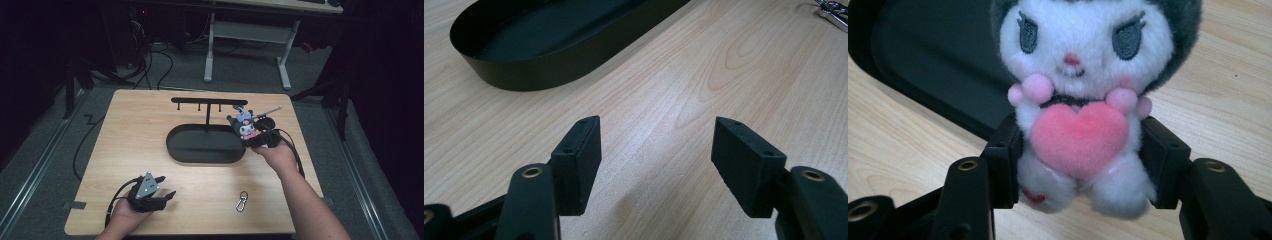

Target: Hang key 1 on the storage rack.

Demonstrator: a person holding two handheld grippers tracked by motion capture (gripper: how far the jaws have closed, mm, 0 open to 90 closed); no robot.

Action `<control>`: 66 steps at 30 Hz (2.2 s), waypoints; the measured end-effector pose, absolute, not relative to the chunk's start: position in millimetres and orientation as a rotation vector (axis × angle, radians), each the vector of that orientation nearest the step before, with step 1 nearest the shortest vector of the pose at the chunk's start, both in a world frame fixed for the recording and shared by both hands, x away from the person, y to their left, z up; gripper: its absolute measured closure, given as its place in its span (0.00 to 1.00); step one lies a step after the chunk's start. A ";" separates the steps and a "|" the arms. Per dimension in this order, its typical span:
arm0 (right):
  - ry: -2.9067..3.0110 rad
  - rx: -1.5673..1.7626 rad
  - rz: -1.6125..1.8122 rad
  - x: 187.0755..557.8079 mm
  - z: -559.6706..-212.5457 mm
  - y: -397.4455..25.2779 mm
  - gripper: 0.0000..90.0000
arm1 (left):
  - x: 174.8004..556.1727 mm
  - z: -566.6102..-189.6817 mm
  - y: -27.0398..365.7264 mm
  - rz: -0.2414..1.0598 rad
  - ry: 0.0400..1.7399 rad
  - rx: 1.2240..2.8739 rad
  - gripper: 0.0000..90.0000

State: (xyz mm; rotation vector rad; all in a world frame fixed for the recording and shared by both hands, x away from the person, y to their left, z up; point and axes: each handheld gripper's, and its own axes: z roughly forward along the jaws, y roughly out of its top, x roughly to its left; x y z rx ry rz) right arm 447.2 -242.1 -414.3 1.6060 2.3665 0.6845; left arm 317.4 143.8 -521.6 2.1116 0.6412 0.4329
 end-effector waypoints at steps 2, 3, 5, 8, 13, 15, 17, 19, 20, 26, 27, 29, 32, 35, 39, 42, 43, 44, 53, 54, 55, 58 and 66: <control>2.366 1.602 0.678 449.3 -416.2 -240.3 0.47 | 317.6 -521.8 143.3 0.432 0.641 2.108 0.42; 2.362 1.607 0.683 449.9 -416.7 -239.7 0.44 | 317.7 -521.8 143.2 0.431 0.640 2.110 0.41; 2.358 1.611 0.678 450.8 -417.4 -239.5 0.40 | 317.8 -522.2 143.1 0.431 0.640 2.113 0.41; 2.346 1.613 0.664 450.3 -416.6 -240.9 0.38 | 317.2 -521.9 144.3 0.433 0.641 2.114 0.41; 2.338 1.594 0.726 440.0 -408.4 -246.3 0.43 | 317.1 -521.2 146.9 0.435 0.651 2.105 0.41; 2.322 1.560 0.766 428.5 -404.5 -249.8 0.47 | 317.2 -521.2 147.1 0.435 0.653 2.105 0.41; 2.323 1.530 0.762 417.2 -403.2 -251.4 0.48 | 317.6 -521.6 146.5 0.432 0.655 2.103 0.41; 2.309 1.503 0.772 405.2 -404.2 -253.3 0.51 | 317.9 -521.8 146.3 0.432 0.651 2.110 0.41; 2.315 1.497 0.775 398.0 -406.1 -255.0 0.51 | 317.9 -522.0 145.9 0.430 0.652 2.109 0.41; 2.297 1.443 0.859 359.3 -425.3 -258.3 0.55 | 317.3 -521.8 143.9 0.431 0.649 2.108 0.41; 2.289 1.442 0.873 353.1 -430.1 -259.3 0.55 | 317.0 -521.8 143.4 0.431 0.648 2.108 0.41; 2.277 1.444 0.894 342.2 -441.4 -261.3 0.55 | 316.5 -521.7 142.7 0.431 0.645 2.107 0.41; 2.262 1.446 0.923 328.1 -459.2 -264.4 0.55 | 315.6 -521.7 141.5 0.431 0.641 2.110 0.41; 2.242 1.455 0.949 314.9 -475.2 -266.7 0.54 | 314.9 -522.2 140.4 0.431 0.639 2.115 0.41; 2.211 1.446 0.991 296.7 -490.6 -268.9 0.54 | 314.8 -522.6 139.3 0.432 0.634 2.125 0.41; 2.168 1.433 1.039 281.0 -499.9 -271.1 0.54 | 314.9 -522.9 139.4 0.430 0.639 2.126 0.41; 2.166 1.439 1.041 276.3 -502.4 -272.1 0.54 | 315.0 -522.9 139.1 0.430 0.640 2.122 0.41; 2.181 1.445 1.040 272.5 -504.1 -271.9 0.54 | 314.9 -522.7 138.9 0.431 0.640 2.122 0.41; 2.190 1.398 1.043 255.2 -500.6 -266.9 0.82 | 314.7 -522.5 136.1 0.436 0.630 2.129 0.41; 2.203 1.382 1.049 253.7 -499.5 -264.6 0.87 | 314.8 -522.6 136.3 0.437 0.629 2.131 0.41; 2.215 1.363 1.058 252.8 -498.6 -261.9 0.93 | 315.2 -522.8 136.5 0.438 0.630 2.134 0.41; 2.273 1.315 1.075 250.1 -498.3 -251.2 1.00 | 316.8 -524.2 136.4 0.433 0.633 2.136 0.41; 2.447 1.180 1.006 249.2 -517.9 -208.2 0.94 | 316.0 -523.0 137.4 0.437 0.630 2.131 0.41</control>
